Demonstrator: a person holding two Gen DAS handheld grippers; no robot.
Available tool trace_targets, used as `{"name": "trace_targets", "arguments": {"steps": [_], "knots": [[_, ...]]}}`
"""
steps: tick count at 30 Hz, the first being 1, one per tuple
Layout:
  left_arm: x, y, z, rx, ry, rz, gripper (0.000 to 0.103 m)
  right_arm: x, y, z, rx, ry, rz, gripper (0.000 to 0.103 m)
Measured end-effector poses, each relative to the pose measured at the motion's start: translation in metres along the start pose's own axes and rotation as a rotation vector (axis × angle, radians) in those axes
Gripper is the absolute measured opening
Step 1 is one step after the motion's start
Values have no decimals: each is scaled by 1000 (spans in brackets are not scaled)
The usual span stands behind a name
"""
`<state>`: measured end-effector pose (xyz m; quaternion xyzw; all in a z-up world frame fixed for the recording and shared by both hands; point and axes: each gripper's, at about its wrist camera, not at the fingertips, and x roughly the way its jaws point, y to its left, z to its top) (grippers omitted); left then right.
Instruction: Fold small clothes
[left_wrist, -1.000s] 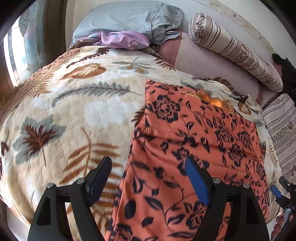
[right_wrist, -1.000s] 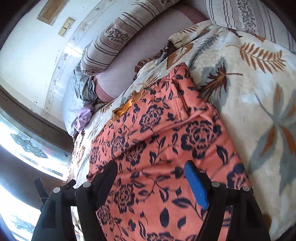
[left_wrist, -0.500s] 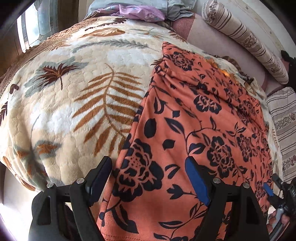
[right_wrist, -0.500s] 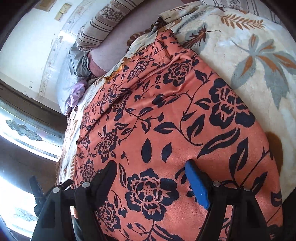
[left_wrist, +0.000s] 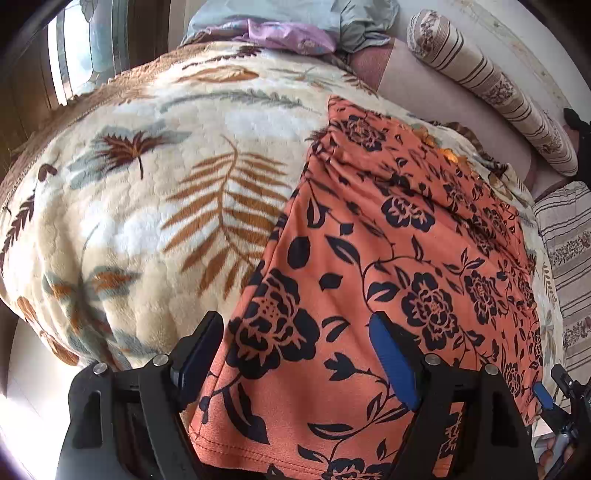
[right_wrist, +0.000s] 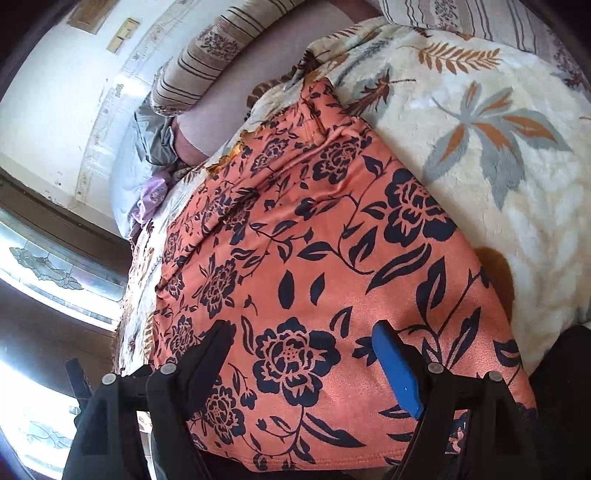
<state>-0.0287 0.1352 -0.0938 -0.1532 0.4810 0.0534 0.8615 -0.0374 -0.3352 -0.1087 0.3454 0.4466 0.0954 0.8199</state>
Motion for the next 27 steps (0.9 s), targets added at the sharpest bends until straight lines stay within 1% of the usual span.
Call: {"name": "trace_targets", "arguments": {"steps": [2,3,4,5,6,9,11,13,14,16,20,22,25,27], "knots": [[-5,2,3,-7,-19,13,82,6,-3,-1,-12,20,-18,81],[-3,4,5,-12,-8,13,82,12,-9,-1,-2,42,-35,81],[1,6,5,-17,20,17,82,18,-18,-2,34,71,-64,81],[4,9,4,-26,44,25,82,15,-22,-2,61,59,-41,81],[6,12,4,-35,49,26,82,10,-20,0,70,46,-35,81],[-1,17,0,-33,13,29,82,0,-6,3,11,9,-32,81],[-2,20,-1,-36,16,13,82,8,-6,2,-5,27,-33,83],[-3,28,-3,-66,24,2,82,21,-20,-4,27,65,-51,84],[-6,33,-6,-91,18,-10,82,17,-22,-5,42,34,-28,84],[-14,44,-12,-125,12,-31,82,7,-23,-5,69,14,-13,84],[-29,63,-26,-158,4,-25,82,-19,-31,-5,83,-50,22,84],[-29,73,-30,-168,16,-3,82,-29,-41,-2,97,-61,0,84],[-22,82,-35,-199,49,7,82,-41,-59,6,115,-77,-33,84],[-16,82,-36,-215,77,-7,82,-43,-75,10,151,-69,-53,84]]}}
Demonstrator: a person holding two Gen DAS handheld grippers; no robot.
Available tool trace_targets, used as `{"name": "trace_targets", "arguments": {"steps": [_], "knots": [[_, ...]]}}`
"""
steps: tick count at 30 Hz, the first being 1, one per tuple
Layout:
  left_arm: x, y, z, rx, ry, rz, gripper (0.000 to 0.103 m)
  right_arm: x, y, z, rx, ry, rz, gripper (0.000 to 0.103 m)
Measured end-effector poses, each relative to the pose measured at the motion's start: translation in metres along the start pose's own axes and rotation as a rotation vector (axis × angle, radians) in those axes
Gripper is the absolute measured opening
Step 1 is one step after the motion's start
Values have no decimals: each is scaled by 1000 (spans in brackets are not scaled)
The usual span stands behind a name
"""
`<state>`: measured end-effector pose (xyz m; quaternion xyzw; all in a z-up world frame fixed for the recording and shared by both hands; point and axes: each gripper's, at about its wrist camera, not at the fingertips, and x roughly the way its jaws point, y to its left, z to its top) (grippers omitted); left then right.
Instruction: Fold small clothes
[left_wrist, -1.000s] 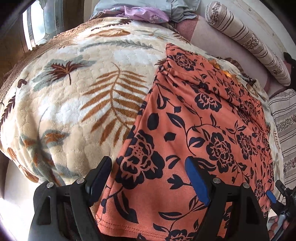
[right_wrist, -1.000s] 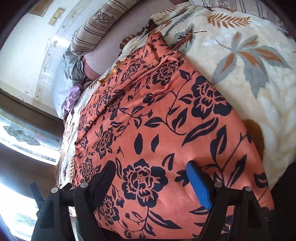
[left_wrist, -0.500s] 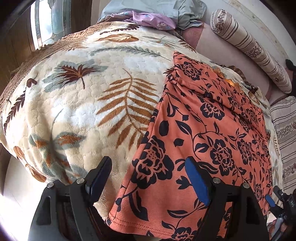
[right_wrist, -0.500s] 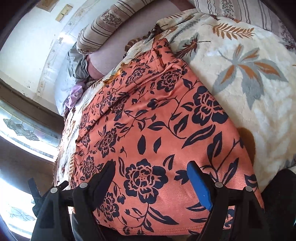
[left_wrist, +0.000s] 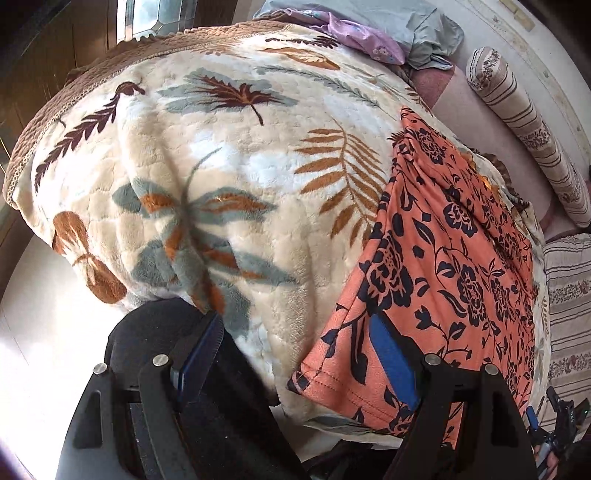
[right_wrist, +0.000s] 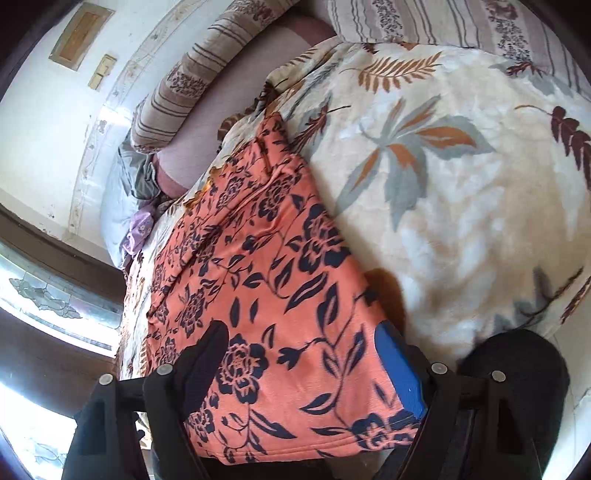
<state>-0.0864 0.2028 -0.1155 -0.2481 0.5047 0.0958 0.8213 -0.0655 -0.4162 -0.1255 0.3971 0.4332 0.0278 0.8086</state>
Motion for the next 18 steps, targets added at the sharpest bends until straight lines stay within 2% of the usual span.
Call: {"name": "trace_targets", "arguments": {"steps": [3,8,13,18], "knots": [[7,-10,-1,30,47,-33,82,8,-15,4,20,69,6,84],[9,-18,-11,90,89,-33,82,19,-20,-9,-10,195,63,84],[8,-18,-17,115,95,-21,82,13,-17,-15,-19,216,110,84],[4,-24,-12,174,56,16,82,15,-14,-16,-40,236,98,84]]}}
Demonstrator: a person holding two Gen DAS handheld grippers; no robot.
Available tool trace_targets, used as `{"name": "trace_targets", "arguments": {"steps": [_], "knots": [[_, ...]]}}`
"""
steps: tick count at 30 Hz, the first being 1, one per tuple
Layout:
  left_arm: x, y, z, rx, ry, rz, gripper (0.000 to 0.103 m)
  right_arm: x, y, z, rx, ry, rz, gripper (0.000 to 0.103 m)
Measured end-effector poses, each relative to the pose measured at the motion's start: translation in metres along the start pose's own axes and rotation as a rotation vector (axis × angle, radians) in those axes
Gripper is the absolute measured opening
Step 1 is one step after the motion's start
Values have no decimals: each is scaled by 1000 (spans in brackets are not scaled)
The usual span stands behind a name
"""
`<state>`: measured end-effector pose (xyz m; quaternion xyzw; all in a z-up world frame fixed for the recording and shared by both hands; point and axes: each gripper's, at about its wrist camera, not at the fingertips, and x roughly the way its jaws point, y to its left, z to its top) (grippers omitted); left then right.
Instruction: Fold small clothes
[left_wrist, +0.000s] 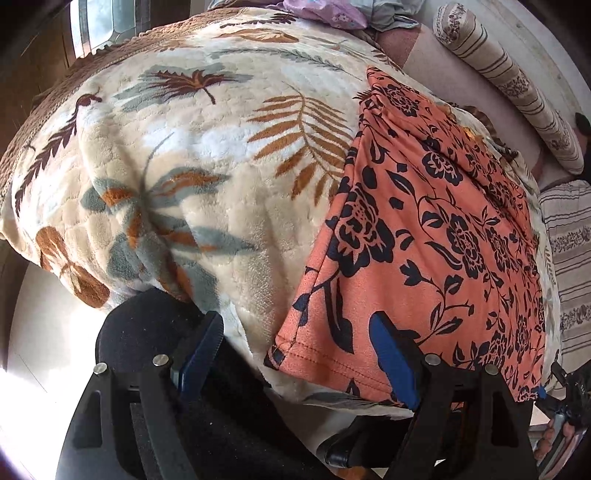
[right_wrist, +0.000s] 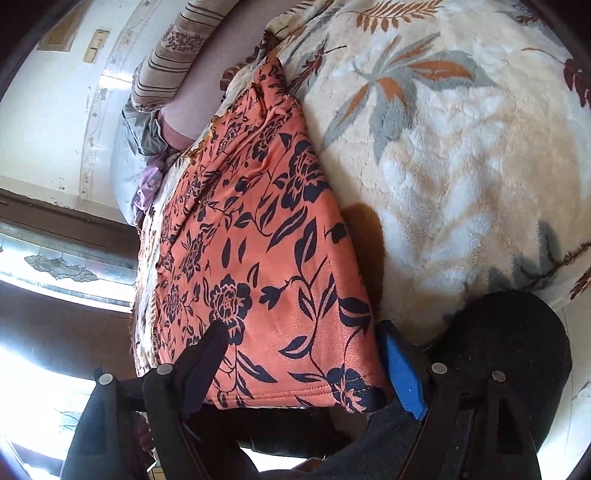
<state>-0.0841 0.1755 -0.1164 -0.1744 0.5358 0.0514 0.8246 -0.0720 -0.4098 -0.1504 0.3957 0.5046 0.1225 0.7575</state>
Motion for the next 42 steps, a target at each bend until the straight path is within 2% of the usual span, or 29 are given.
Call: {"name": "trace_targets", "arguments": {"steps": [3,5,7,9,11,12,14,15,17,18,21,22,23,24,25,27,28,29,30,31,33,36,39,42], "knots": [[-4,-8,5,57,-45,-6,82,0,-1,-2,3,4,9,84],[6,-11,7,74,-23,-7,82,0,-1,-2,0,9,2,84],[18,-10,7,62,22,-18,71,1,-2,-2,-3,13,-7,84],[20,-10,4,72,21,-1,67,0,-6,-1,-4,14,-18,84],[20,-10,3,93,20,13,51,1,-14,1,12,22,-29,84],[19,-11,4,101,22,14,39,1,-17,2,22,24,-31,82],[19,-8,7,92,33,4,31,0,-16,4,14,31,-22,81],[18,-5,7,87,33,4,24,0,-12,5,-4,40,-14,77],[16,-3,8,81,35,-3,18,1,-6,5,-27,65,-22,40],[15,-2,8,76,33,-8,17,2,-5,5,-37,73,-43,37],[17,1,9,57,33,-17,24,3,-6,6,-45,70,-58,38],[17,2,8,49,33,-22,32,5,-7,6,-36,76,-54,41],[18,2,9,42,36,-33,38,8,-8,7,-30,90,-46,51],[18,3,7,39,36,-44,52,10,-8,7,-30,97,-39,60],[17,3,4,42,35,-44,59,12,-8,6,-35,103,-34,71],[21,-2,2,69,40,-22,56,16,-6,6,-49,113,-49,70],[22,-4,2,79,36,-11,39,16,-4,6,-62,118,-61,57],[22,-4,4,75,37,-20,32,15,-3,7,-71,125,-75,23],[19,-1,6,65,41,-27,18,14,-3,7,-66,121,-81,12],[17,2,9,53,51,-33,11,11,-4,8,-52,111,-75,10],[8,9,17,7,60,-80,9,2,-7,10,-9,87,-29,10],[-16,12,24,-16,6,-164,6,-14,0,11,1,42,76,9],[-24,4,28,14,-24,-163,6,-14,-1,13,1,41,89,9],[-8,-4,26,32,8,-146,6,-1,-17,11,59,60,117,9]]}}
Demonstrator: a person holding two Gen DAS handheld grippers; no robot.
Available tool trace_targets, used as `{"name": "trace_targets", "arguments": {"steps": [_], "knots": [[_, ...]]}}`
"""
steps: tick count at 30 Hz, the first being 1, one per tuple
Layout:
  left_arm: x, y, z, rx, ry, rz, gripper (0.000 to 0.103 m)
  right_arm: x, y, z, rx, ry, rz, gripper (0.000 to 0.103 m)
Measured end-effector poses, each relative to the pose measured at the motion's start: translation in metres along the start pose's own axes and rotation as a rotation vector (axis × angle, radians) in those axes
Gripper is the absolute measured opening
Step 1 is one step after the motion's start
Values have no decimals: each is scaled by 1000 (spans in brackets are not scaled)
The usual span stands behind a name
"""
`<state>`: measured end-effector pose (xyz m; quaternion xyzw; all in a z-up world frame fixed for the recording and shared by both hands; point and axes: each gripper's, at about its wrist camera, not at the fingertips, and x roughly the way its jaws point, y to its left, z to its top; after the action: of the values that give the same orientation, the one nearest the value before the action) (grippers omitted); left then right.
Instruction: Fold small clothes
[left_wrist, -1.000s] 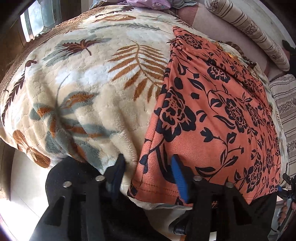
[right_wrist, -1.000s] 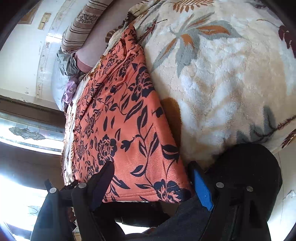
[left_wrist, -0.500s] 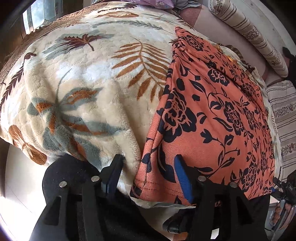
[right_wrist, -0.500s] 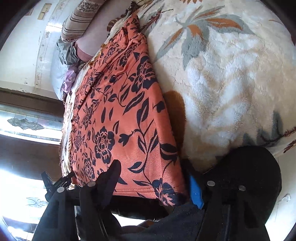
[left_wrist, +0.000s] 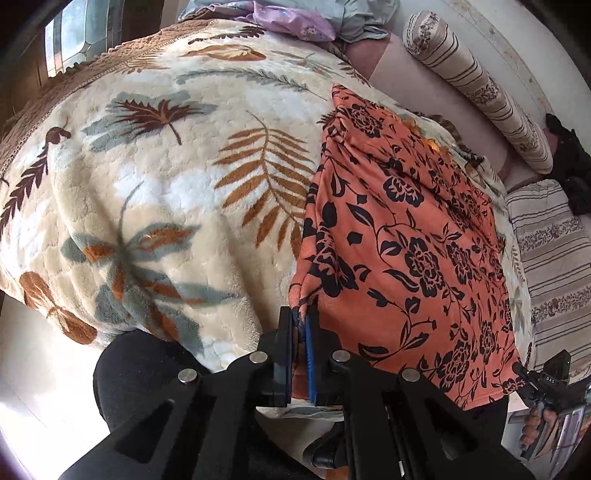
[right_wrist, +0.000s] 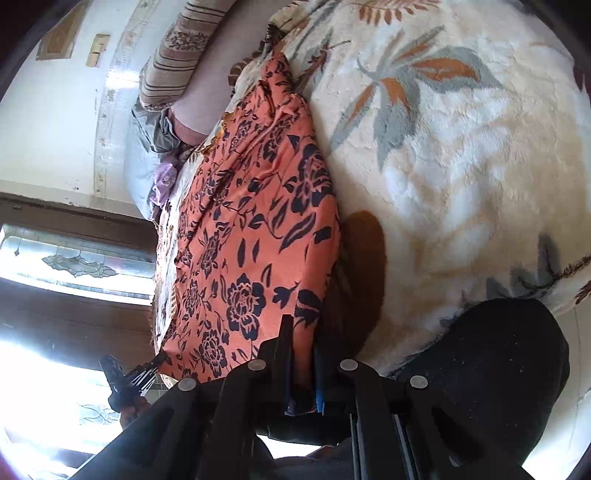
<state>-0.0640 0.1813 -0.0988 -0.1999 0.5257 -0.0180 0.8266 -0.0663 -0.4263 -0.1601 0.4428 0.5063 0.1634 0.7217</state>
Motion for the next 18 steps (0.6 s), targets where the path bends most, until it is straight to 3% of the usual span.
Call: {"name": "trace_targets", "arguments": {"steps": [4,9,16,18], "knots": [[-1,-2,-1,0,-6,-13,6,-5,-1,-2,18,-25,67,9],[-33,-10,10,34,-97,-36,6,-31,18,5,-18,-108,211,9],[15,15,-10,-52,33,5,6,-1,-5,5,59,-27,140,9],[14,17,-11,-56,29,-5,6,-2,-6,5,70,-32,144,9]]}}
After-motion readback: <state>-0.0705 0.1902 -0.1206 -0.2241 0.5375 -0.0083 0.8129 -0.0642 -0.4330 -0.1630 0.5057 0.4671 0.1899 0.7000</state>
